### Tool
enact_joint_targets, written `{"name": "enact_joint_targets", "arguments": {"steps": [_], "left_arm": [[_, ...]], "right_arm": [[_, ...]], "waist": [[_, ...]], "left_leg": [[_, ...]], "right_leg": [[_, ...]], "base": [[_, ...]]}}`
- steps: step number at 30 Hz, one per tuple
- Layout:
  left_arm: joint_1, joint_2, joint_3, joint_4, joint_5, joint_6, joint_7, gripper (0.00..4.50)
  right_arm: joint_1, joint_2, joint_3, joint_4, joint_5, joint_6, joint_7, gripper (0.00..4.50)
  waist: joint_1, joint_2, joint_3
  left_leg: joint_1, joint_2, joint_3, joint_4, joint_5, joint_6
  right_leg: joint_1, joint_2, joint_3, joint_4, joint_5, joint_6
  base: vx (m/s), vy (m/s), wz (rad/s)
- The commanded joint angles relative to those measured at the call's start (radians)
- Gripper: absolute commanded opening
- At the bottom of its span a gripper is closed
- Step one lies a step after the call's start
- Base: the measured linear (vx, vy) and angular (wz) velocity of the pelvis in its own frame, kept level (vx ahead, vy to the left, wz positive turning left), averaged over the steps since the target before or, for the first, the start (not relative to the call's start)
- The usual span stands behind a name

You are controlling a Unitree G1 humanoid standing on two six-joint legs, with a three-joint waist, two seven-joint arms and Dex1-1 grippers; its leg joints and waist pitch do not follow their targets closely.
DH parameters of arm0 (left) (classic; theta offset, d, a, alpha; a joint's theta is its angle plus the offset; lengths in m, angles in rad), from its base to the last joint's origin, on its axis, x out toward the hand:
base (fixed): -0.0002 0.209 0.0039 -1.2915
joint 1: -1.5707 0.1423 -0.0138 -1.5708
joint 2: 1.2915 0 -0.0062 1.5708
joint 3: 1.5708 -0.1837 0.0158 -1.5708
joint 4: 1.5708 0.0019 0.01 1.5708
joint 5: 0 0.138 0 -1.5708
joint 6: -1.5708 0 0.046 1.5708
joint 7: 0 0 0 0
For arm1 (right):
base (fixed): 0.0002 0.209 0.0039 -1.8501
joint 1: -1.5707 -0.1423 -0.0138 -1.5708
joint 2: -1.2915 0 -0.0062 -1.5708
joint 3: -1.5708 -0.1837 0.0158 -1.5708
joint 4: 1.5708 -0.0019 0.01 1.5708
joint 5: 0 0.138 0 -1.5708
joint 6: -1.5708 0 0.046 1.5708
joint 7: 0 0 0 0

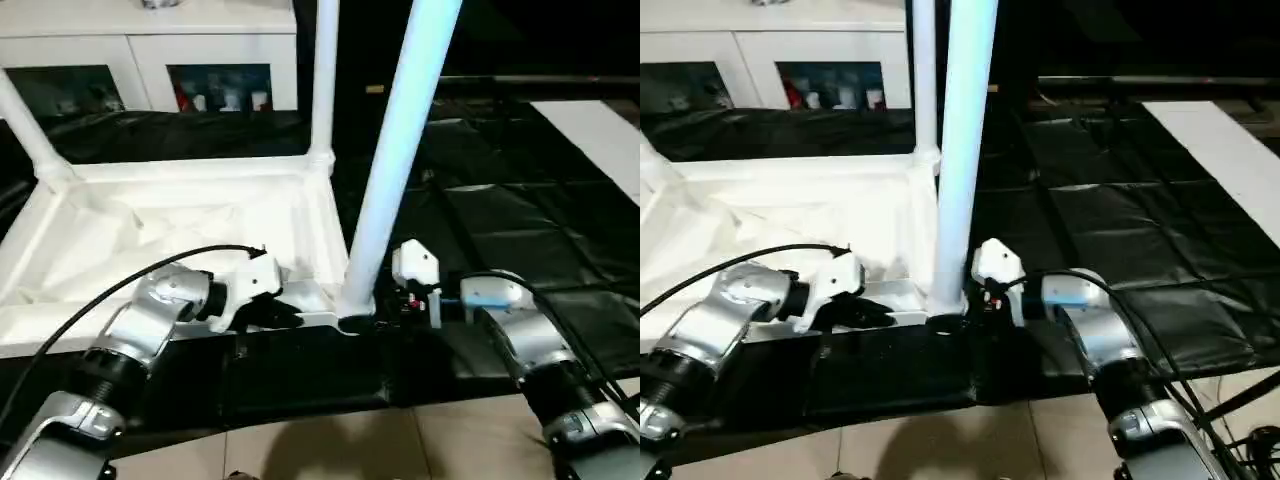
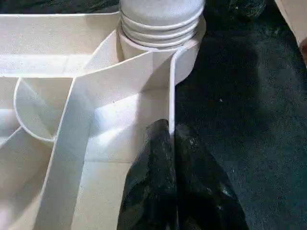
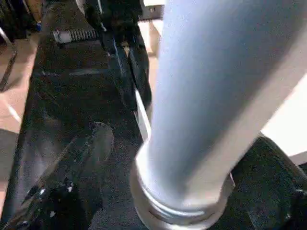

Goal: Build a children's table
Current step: Rotate leg to tighten

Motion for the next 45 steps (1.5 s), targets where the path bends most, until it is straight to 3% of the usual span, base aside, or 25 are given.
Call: {"name": "enact_joint_targets", "arguments": {"steps": [1,5,6,7,8,10,11,20,25,27,30,33,34,36,37,38,41,43,45], "left_arm": [[0.025,0.035,0.017,0.003,0.017,0.036,0.020,0.00],[0.026,0.035,0.012,-0.005,0.015,0.041,0.019,0.00],[0.025,0.035,0.010,-0.004,0.015,0.041,0.018,0.00],[0.024,0.034,0.008,-0.006,0.016,0.042,0.017,0.00],[0.023,0.034,0.004,-0.007,0.016,0.043,0.017,0.00],[0.020,0.033,0.001,-0.008,0.016,0.045,0.015,0.00],[0.020,0.034,-0.001,-0.012,0.014,0.047,0.015,0.00],[0.017,0.039,-0.007,-0.021,0.013,0.056,0.012,0.00],[0.014,0.019,-0.002,-0.013,0.007,0.072,0.033,0.00],[0.004,-0.004,0.008,0.003,0.005,0.082,0.067,0.00],[-0.022,-0.053,0.015,0.047,0.021,0.079,0.148,0.00],[-0.032,-0.071,0.016,0.064,0.027,0.077,0.178,0.00],[-0.070,-0.135,0.014,0.123,0.045,0.076,0.264,0.00],[-0.097,-0.180,0.012,0.166,0.058,0.075,0.327,0.00],[-0.097,-0.180,0.012,0.166,0.058,0.075,0.327,0.00],[-0.114,-0.206,0.011,0.193,0.067,0.075,0.363,0.00],[-0.161,-0.277,0.011,0.271,0.092,0.071,0.478,0.00],[-0.168,-0.287,0.012,0.283,0.097,0.069,0.497,0.00],[-0.181,-0.306,0.006,0.302,0.103,0.057,0.509,0.00]], "right_arm": [[-0.025,0.006,0.010,0.047,-0.025,-0.033,0.000,3.62],[-0.040,0.015,0.000,0.078,-0.021,-0.034,-0.009,3.19],[-0.043,0.016,0.000,0.088,-0.024,-0.039,-0.009,3.19],[-0.046,0.016,0.002,0.101,-0.035,-0.052,-0.014,3.08],[-0.050,0.015,0.005,0.119,-0.050,-0.068,-0.022,3.01],[-0.053,0.022,0.000,0.134,-0.047,-0.069,-0.028,2.90],[-0.057,0.027,-0.004,0.147,-0.046,-0.074,-0.029,2.73],[-0.064,0.041,0.006,0.194,-0.068,-0.123,-0.030,2.62],[-0.050,0.065,-0.039,0.194,-0.024,-0.110,-0.058,2.62],[-0.044,0.090,-0.069,0.201,-0.008,-0.080,-0.124,2.62],[-0.027,0.151,-0.117,0.210,0.002,-0.074,-0.287,2.61],[-0.021,0.174,-0.133,0.212,0.004,-0.073,-0.347,2.61],[-0.020,0.266,-0.190,0.218,0.013,-0.069,-0.551,2.61],[-0.030,0.325,-0.224,0.234,0.001,-0.075,-0.702,2.61],[-0.030,0.325,-0.224,0.234,0.001,-0.075,-0.702,2.61],[-0.048,0.348,-0.230,0.261,-0.027,-0.065,-0.815,2.60],[-0.091,0.408,-0.246,0.323,-0.071,-0.049,-1.043,2.60],[-0.094,0.420,-0.249,0.328,-0.073,-0.050,-1.061,2.60],[-0.091,0.441,-0.205,0.316,-0.109,-0.057,-1.043,2.60]], "waist": [[0.009,-0.001,-0.063],[0.012,0.004,-0.066],[0.013,0.010,-0.066],[0.011,0.006,-0.067],[0.013,0.012,-0.067],[0.012,0.008,-0.068],[0.013,0.012,-0.067],[0.009,0.013,-0.066],[0.006,0.012,-0.066],[0.006,0.012,-0.065],[0.000,0.010,-0.061],[-0.002,0.011,-0.061],[-0.003,0.021,-0.061],[-0.006,0.017,-0.063],[-0.005,0.014,-0.064],[-0.003,0.021,-0.064],[-0.006,0.022,-0.063],[-0.004,0.020,-0.063],[0.000,0.020,-0.065]], "left_leg": [[0.020,0.042,-0.019,-0.075,-0.279,0.021],[0.022,0.041,-0.017,-0.070,-0.250,0.026],[0.023,0.041,-0.017,-0.069,-0.246,0.025],[0.022,0.040,-0.016,-0.068,-0.248,0.026],[0.022,0.040,-0.017,-0.068,-0.251,0.023],[0.022,0.039,-0.017,-0.067,-0.250,0.025],[0.022,0.039,-0.018,-0.068,-0.253,0.026],[0.024,0.040,-0.020,-0.070,-0.304,0.008],[0.023,0.040,-0.019,-0.068,-0.297,0.016],[0.025,0.040,-0.018,-0.068,-0.304,0.013],[0.025,0.037,-0.021,-0.072,-0.339,-0.010],[0.028,0.037,-0.024,-0.074,-0.362,-0.024],[0.028,0.038,-0.025,-0.074,-0.364,-0.030],[0.029,0.034,-0.026,-0.073,-0.369,-0.045],[0.029,0.033,-0.026,-0.074,-0.369,-0.049],[0.027,0.034,-0.028,-0.074,-0.361,-0.047],[0.029,0.030,-0.026,-0.075,-0.375,-0.058],[0.028,0.031,-0.027,-0.075,-0.385,-0.052],[0.026,0.030,-0.026,-0.075,-0.368,-0.039]], "right_leg": [[0.037,-0.052,0.032,-0.058,-0.205,-0.258],[0.041,-0.049,0.032,-0.052,-0.142,-0.272],[0.041,-0.049,0.032,-0.050,-0.130,-0.276],[0.042,-0.049,0.031,-0.050,-0.121,-0.282],[0.043,-0.050,0.030,-0.049,-0.121,-0.286],[0.045,-0.048,0.031,-0.049,-0.109,-0.290],[0.045,-0.048,0.030,-0.048,-0.110,-0.290],[0.043,-0.047,0.031,-0.050,-0.151,-0.289],[0.044,-0.046,0.031,-0.048,-0.134,-0.296],[0.042,-0.047,0.032,-0.051,-0.149,-0.298],[0.037,-0.048,0.035,-0.057,-0.215,-0.272],[0.034,-0.049,0.036,-0.061,-0.254,-0.254],[0.032,-0.051,0.038,-0.062,-0.252,-0.252],[0.029,-0.049,0.038,-0.064,-0.259,-0.244],[0.031,-0.049,0.036,-0.063,-0.266,-0.236],[0.032,-0.050,0.036,-0.062,-0.254,-0.234],[0.028,-0.047,0.036,-0.066,-0.261,-0.230],[0.030,-0.048,0.036,-0.068,-0.261,-0.220],[0.031,-0.047,0.036,-0.066,-0.232,-0.217]], "base": [[0.000,0.000,0.00],[0.000,0.000,0.00],[0.000,0.000,0.00],[0.000,0.000,0.00],[0.000,0.000,0.00],[0.000,0.000,0.00],[0.000,0.000,0.00],[0.000,0.000,0.00],[0.000,0.000,0.00],[0.000,0.000,0.00],[0.000,0.000,0.00],[0.000,0.000,0.00],[0.000,0.000,0.00],[0.000,0.000,0.00],[0.000,0.000,0.00],[0.000,0.000,0.00],[0.000,0.000,0.00],[0.000,0.000,0.00],[0.000,0.000,0.00]]}}
